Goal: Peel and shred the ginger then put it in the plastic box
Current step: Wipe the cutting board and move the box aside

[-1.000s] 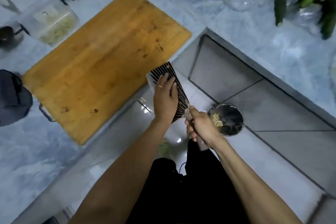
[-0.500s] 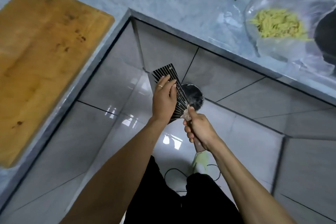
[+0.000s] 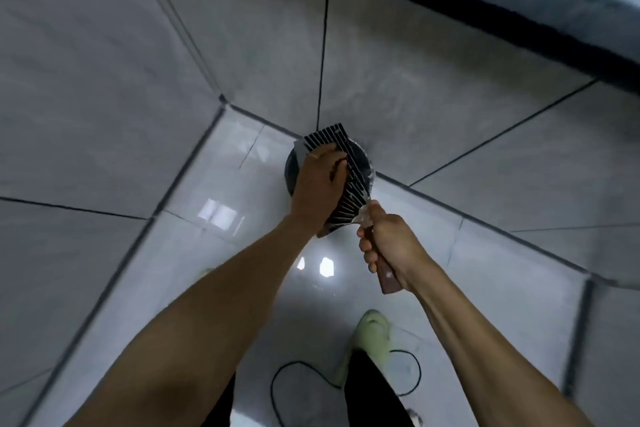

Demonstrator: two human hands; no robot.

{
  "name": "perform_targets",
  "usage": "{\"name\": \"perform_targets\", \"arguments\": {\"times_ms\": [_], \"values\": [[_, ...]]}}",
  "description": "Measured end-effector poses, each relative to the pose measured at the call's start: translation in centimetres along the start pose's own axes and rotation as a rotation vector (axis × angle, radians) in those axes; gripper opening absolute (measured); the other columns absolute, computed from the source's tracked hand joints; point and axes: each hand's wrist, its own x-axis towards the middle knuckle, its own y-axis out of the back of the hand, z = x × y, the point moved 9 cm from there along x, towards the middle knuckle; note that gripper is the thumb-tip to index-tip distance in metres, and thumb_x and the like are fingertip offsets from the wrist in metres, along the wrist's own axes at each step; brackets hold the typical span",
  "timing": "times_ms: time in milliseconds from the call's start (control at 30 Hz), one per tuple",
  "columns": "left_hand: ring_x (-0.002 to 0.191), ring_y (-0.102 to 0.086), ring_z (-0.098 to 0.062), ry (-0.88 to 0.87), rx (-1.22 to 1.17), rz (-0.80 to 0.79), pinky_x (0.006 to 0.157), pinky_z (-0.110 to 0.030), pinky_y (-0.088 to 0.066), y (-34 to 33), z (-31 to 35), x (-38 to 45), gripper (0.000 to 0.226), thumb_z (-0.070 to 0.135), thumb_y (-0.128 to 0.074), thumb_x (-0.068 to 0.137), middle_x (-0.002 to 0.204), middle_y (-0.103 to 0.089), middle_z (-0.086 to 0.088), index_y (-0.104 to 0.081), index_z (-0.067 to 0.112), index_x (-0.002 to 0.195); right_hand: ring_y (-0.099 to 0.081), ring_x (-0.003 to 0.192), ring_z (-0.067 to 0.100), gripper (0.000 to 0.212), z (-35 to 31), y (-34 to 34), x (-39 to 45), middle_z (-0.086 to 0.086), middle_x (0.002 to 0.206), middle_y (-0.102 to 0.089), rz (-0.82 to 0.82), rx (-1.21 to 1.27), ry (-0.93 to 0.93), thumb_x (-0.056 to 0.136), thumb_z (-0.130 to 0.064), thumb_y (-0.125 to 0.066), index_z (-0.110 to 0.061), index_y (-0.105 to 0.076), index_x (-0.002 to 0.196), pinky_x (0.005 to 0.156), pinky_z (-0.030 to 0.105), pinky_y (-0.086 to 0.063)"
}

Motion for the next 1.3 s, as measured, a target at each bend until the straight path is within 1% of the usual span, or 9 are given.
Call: {"name": "perform_targets", "arguments": {"times_ms": [233, 434, 634, 734, 901, 1001, 1067, 1201, 1301], "values": [[0.119, -0.056, -0.024, -0.080, -0.072, 0.052, 0.102, -0.027, -0.043, -9.2, -5.4, 4.7, 0.031, 0.021, -0.046, 0.101, 0.126, -0.060, -0.014, -0.064, 0.002, 0.117, -0.045, 0.040, 0.013, 0.057, 1.4, 3.5, 10.1, 0.004, 0.057, -0.052, 0.115, -0.140, 0.100, 0.106, -0.049, -0.032, -0.003, -0.063, 0.091, 0.042, 0.022, -0.039], [0.143, -0.033, -0.031, 0.215, 0.210, -0.068, 0.113, -0.044, -0.039, -11.2, -13.4, 4.1, 0.044, 0.024, -0.047, 0.102, 0.150, -0.040, -0.017, -0.045, 0.007, 0.143, -0.054, 0.044, 0.019, 0.060, 1.4, 5.8, 13.2, 0.010, 0.067, -0.060, 0.219, -0.430, 0.182, 0.105, -0.051, -0.028, -0.003, -0.065, 0.098, 0.046, 0.028, -0.043], [0.138, -0.042, -0.026, -0.069, 0.226, -0.233, 0.109, -0.032, -0.039, -10.3, -7.0, 0.7, 0.052, 0.011, -0.062, 0.095, 0.150, -0.044, -0.010, -0.046, 0.009, 0.144, -0.057, 0.052, 0.024, 0.061, 0.9, 5.4, 12.6, 0.013, 0.070, -0.062, 0.204, -0.485, 0.174, 0.104, -0.053, -0.029, -0.004, -0.063, 0.091, 0.053, 0.032, -0.048], [0.143, -0.033, -0.024, -0.078, 0.297, -0.299, 0.113, -0.033, -0.034, -10.4, -6.4, -0.6, 0.071, 0.018, -0.066, 0.092, 0.157, -0.033, -0.007, -0.030, 0.012, 0.153, -0.056, 0.052, 0.022, 0.061, 0.6, 4.8, 11.6, 0.011, 0.069, -0.060, 0.192, -0.458, 0.166, 0.105, -0.052, -0.030, -0.004, -0.064, 0.092, 0.050, 0.029, -0.046], [0.132, -0.048, -0.028, 0.079, 0.551, -0.385, 0.110, -0.037, -0.041, -8.7, -8.6, -1.2, 0.061, 0.018, -0.062, 0.095, 0.145, -0.048, -0.011, -0.034, 0.014, 0.149, -0.055, 0.050, 0.022, 0.064, -0.2, 5.6, 9.9, 0.010, 0.066, -0.059, 0.224, -0.423, 0.149, 0.104, -0.054, -0.029, -0.003, -0.065, 0.095, 0.049, 0.030, -0.045], [0.143, -0.033, -0.026, -0.059, 0.419, -0.353, 0.114, -0.041, -0.037, -8.3, -6.5, -0.1, 0.083, 0.010, -0.067, 0.089, 0.161, -0.024, -0.007, -0.017, 0.014, 0.156, -0.054, 0.049, 0.022, 0.065, -1.2, 5.9, 9.3, 0.010, 0.064, -0.057, 0.235, -0.420, 0.160, 0.105, -0.053, -0.029, 0.000, -0.066, 0.095, 0.049, 0.029, -0.044], [0.139, -0.039, -0.026, -0.102, 0.407, -0.355, 0.111, -0.039, -0.040, -8.3, -5.4, 0.2, 0.077, 0.009, -0.066, 0.090, 0.159, -0.029, -0.007, -0.024, 0.013, 0.154, -0.054, 0.049, 0.021, 0.065, -1.7, 5.9, 9.1, 0.011, 0.065, -0.058, 0.235, -0.420, 0.168, 0.105, -0.053, -0.030, 0.001, -0.065, 0.093, 0.048, 0.029, -0.045], [0.118, -0.059, -0.030, 0.284, 0.375, -0.367, 0.101, -0.040, -0.049, -6.6, -8.5, 0.5, 0.037, 0.008, -0.055, 0.095, 0.126, -0.062, -0.013, -0.054, 0.010, 0.132, -0.056, 0.050, 0.023, 0.066, -2.2, 5.9, 8.1, 0.012, 0.066, -0.059, 0.233, -0.452, 0.192, 0.104, -0.054, -0.030, 0.001, -0.065, 0.091, 0.049, 0.030, -0.046], [0.114, -0.059, -0.028, 0.581, -0.316, -0.206, 0.104, -0.042, -0.048, -4.4, -9.3, -0.1, 0.020, 0.003, -0.055, 0.095, 0.118, -0.066, -0.011, -0.068, 0.015, 0.104, -0.057, 0.053, 0.023, 0.064, -2.1, 5.7, 6.7, 0.010, 0.067, -0.059, 0.197, -0.469, 0.183, 0.104, -0.055, -0.032, -0.002, -0.064, 0.090, 0.050, 0.030, -0.046]]}}
